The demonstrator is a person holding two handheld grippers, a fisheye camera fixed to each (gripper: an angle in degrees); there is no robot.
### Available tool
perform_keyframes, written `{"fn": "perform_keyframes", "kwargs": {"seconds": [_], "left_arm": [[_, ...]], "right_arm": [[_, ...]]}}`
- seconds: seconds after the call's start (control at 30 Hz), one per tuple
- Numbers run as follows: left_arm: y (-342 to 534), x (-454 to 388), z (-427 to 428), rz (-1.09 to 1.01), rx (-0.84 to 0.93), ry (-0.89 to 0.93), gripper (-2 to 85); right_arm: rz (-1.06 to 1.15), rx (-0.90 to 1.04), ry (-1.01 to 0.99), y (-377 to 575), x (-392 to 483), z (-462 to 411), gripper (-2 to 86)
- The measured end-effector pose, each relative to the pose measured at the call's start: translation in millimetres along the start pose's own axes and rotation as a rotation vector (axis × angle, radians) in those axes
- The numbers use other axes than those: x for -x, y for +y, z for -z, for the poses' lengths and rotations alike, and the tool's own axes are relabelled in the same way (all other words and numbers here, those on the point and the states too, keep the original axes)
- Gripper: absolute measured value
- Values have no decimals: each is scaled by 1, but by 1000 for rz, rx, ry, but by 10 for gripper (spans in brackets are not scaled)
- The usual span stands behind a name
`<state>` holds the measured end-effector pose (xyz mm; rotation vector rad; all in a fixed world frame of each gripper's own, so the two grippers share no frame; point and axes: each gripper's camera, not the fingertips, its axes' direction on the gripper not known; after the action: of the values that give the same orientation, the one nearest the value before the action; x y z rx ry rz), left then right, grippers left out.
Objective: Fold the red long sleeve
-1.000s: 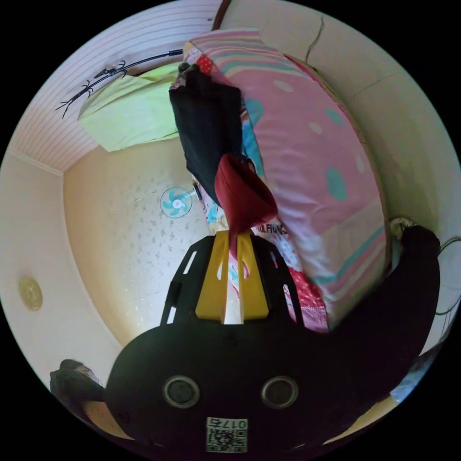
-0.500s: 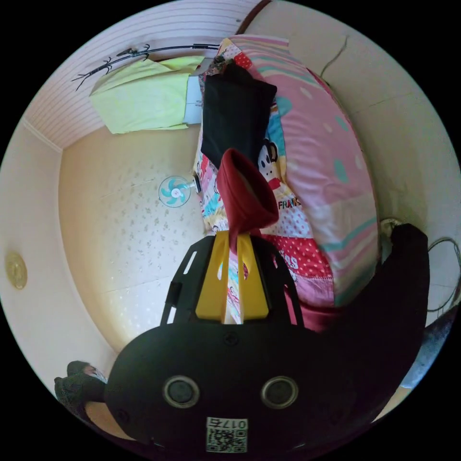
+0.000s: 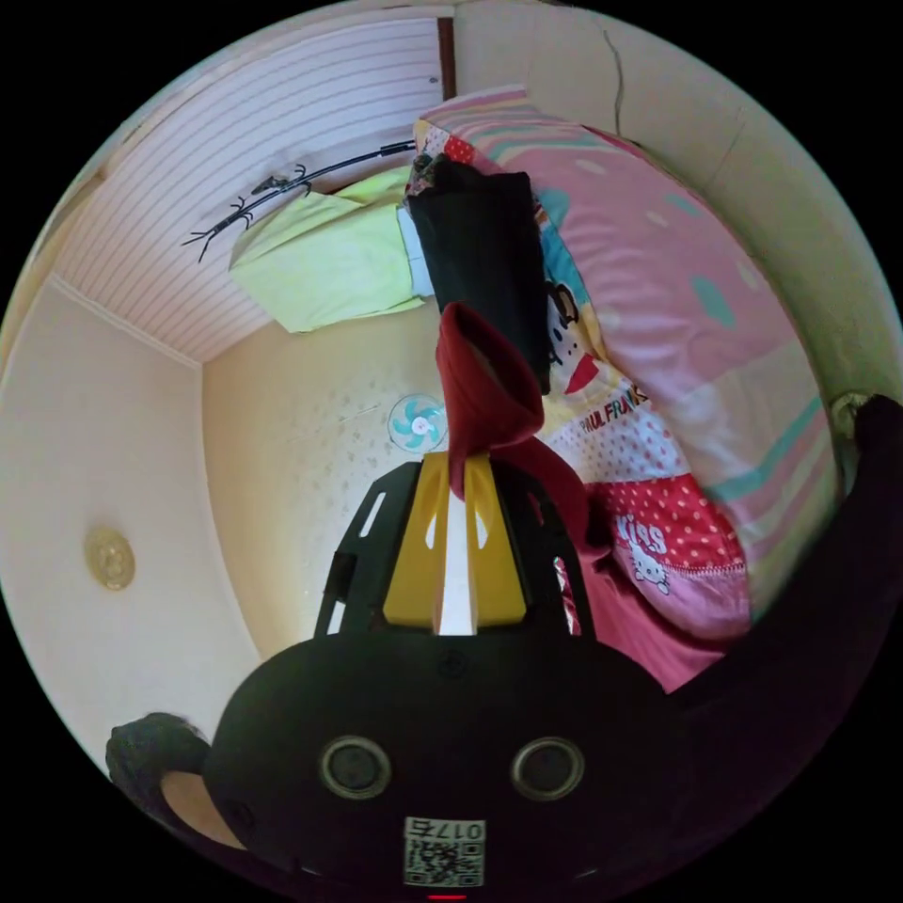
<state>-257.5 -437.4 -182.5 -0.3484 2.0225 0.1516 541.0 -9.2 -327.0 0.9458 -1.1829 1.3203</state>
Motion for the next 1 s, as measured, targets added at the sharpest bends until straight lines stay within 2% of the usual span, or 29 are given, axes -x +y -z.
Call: {"fn": "perform_keyframes", "kwargs": {"seconds": [0.03, 0.1, 0.27, 0.4, 0.47, 0.53, 0.6, 0.67, 0.83, 1.0], "left_arm": [[13, 10, -34, 24, 94, -16, 120], [39, 19, -60, 48, 165, -89, 116], [107, 41, -43, 106, 261, -335, 112], [136, 54, 0, 201, 199, -432, 106], [153, 61, 24, 281, 118, -421, 105], [167, 66, 34, 335, 73, -422, 106], [180, 71, 38, 387, 59, -426, 108], [196, 79, 39, 440, 88, -439, 112], [217, 91, 41, 478, 182, -520, 113], [227, 123, 34, 511, 354, -574, 115]], "right_arm": [[10, 11, 0, -1, 0, -1, 29], [92, 81, -29, -5, 8, -13, 30], [450, 397, -148, 9, 57, -88, 32], [642, 683, -350, 76, 97, -201, 36], [667, 841, -416, 124, 102, -258, 39], [648, 1046, -396, 181, 93, -317, 44], [612, 1374, -255, 255, 55, -382, 61], [547, 1482, -153, 278, 16, -402, 79], [443, 1356, 136, 243, -81, -363, 91], [413, 1362, 693, 186, -168, -271, 109]]}}
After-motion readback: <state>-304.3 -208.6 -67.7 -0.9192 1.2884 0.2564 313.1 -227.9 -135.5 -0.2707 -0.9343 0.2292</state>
